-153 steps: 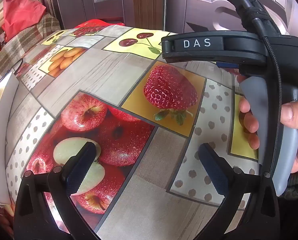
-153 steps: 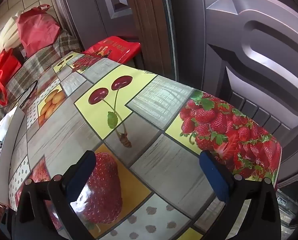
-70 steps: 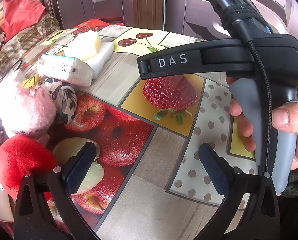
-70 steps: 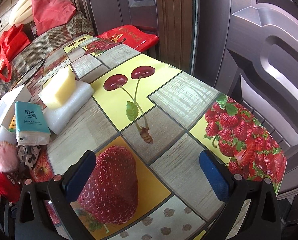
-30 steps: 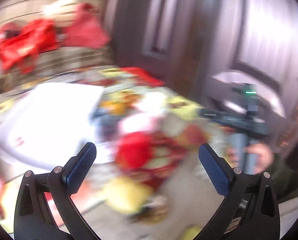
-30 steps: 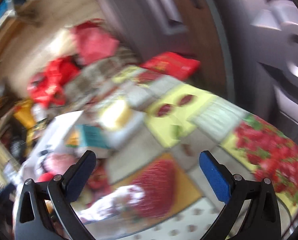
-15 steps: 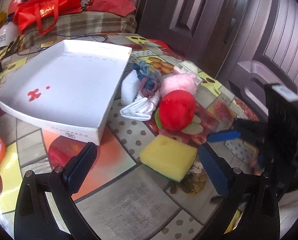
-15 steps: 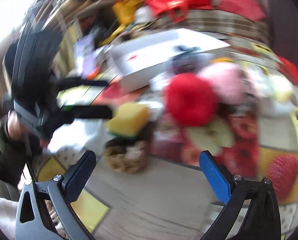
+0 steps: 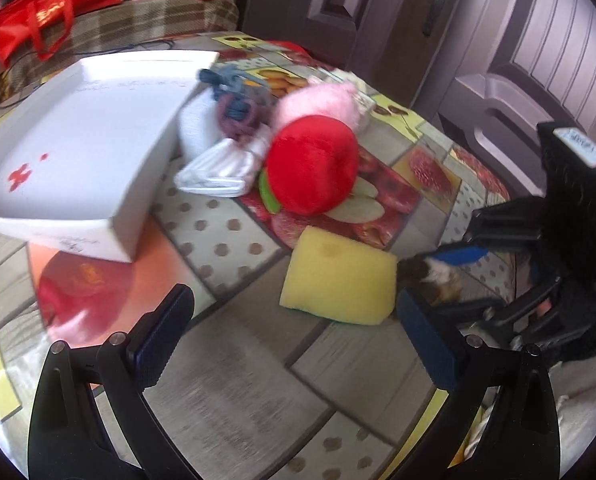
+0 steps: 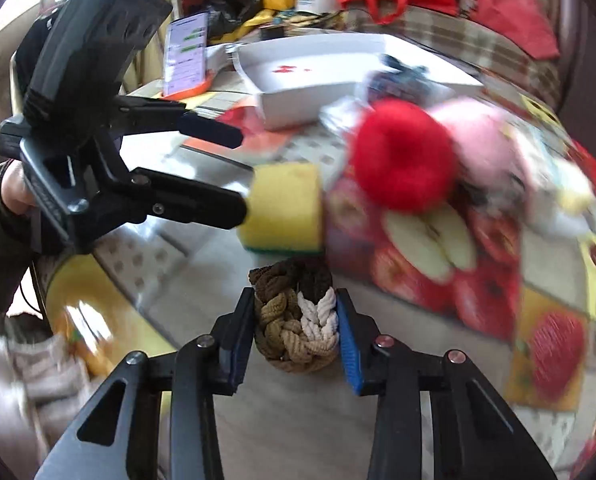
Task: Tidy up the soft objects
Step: 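Grasp the braided rope knot with the right tool while the left tool grasps the yellow sponge, then carry the yellow sponge and rope knot over the white tray with both tools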
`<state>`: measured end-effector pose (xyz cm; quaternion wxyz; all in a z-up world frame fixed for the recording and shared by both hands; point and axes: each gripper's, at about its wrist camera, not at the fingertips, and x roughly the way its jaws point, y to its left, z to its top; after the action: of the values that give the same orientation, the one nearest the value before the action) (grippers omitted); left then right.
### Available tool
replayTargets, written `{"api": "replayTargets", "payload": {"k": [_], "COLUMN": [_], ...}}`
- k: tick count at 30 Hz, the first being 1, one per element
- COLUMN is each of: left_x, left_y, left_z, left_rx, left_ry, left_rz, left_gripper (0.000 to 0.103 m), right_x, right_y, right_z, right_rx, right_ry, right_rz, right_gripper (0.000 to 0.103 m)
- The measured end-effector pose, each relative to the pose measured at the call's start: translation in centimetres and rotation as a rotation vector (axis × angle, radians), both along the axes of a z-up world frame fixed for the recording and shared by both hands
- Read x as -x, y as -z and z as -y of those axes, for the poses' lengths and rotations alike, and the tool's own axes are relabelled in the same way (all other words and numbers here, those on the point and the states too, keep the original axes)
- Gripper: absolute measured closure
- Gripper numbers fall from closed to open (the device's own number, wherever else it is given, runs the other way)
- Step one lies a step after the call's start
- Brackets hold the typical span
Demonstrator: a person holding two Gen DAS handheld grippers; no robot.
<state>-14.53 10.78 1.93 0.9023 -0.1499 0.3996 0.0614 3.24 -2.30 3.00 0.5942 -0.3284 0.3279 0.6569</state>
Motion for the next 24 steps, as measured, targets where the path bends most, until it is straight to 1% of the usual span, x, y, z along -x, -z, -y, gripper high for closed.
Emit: {"api": "replayTargets", "payload": {"k": [2, 6, 8, 9, 10, 11, 12, 13, 14, 16, 17, 18, 19, 21, 22, 24], "left_x": [-1.2, -3.3, -4.6, -5.0, -5.3, -5.4, -5.2, -5.0, -4.3, -3.1, -2.3, -1.5, -0.9, 1.1, 1.9, 4.1], "left_y": [0.0, -0.2, 0.3, 0.6, 1.0, 1.0, 0.9, 0.6, 0.1, -0.6, -1.0, -1.4, -1.5, -2.1, -2.4, -3.2], "left_z": [0.9, 2.5, 3.3, 3.5, 3.6, 3.9, 3.9, 3.7, 3.3, 2.8, 2.5, 1.9, 1.5, 0.2, -0.3, -1.7], "left_rx": [-0.029, -0.067, -0.11, -0.125, -0.141, -0.187, -0.194, -0.178, -0.173, -0.203, -0.229, -0.254, -0.268, -0.299, -0.313, -0.365], "left_ry": [0.027, 0.094, 0.12, 0.122, 0.125, 0.114, 0.112, 0.109, 0.085, 0.04, 0.004, -0.042, -0.075, -0.185, -0.237, -0.384], "left_rz": [-0.011, -0.024, -0.061, -0.077, -0.093, -0.09, -0.089, -0.07, -0.022, 0.029, 0.063, 0.09, 0.105, 0.171, 0.199, 0.27], "left_gripper": [0.001, 0.001, 0.001, 0.008, 0.027, 0.033, 0.047, 0.047, 0.047, 0.047, 0.047, 0.047, 0.047, 0.047, 0.047, 0.047], "right_x": [-1.3, -3.2, -4.1, -4.5, -4.6, -4.5, -4.5, -4.3, -4.2, -3.8, -3.6, -3.7, -3.6, -3.4, -3.2, -3.0], "right_y": [-0.6, -1.8, -2.3, -2.5, -2.7, -2.9, -3.1, -3.6, -4.3, -5.7, -6.4, -6.8, -7.4, -7.9, -7.9, -7.7], "right_z": [1.1, 1.3, 1.4, 1.3, 1.3, 1.4, 1.3, 1.1, 1.8, 1.8, 1.8, 1.4, 1.2, 0.9, 0.8, 0.9], "right_rx": [-0.018, -0.063, -0.09, -0.105, -0.118, -0.136, -0.158, -0.198, -0.24, -0.353, -0.415, -0.448, -0.502, -0.586, -0.633, -0.707], "right_ry": [0.047, 0.137, 0.176, 0.193, 0.203, 0.21, 0.213, 0.218, 0.225, 0.243, 0.261, 0.268, 0.279, 0.308, 0.334, 0.386], "right_rz": [-0.004, -0.006, -0.02, -0.029, -0.035, -0.041, -0.048, -0.054, -0.055, -0.051, -0.046, -0.044, -0.042, -0.019, 0.01, 0.074], "right_gripper": [0.065, 0.065, 0.065, 0.065, 0.065, 0.065, 0.065, 0.065, 0.065, 0.065, 0.065, 0.065, 0.065, 0.065, 0.065, 0.064]}}
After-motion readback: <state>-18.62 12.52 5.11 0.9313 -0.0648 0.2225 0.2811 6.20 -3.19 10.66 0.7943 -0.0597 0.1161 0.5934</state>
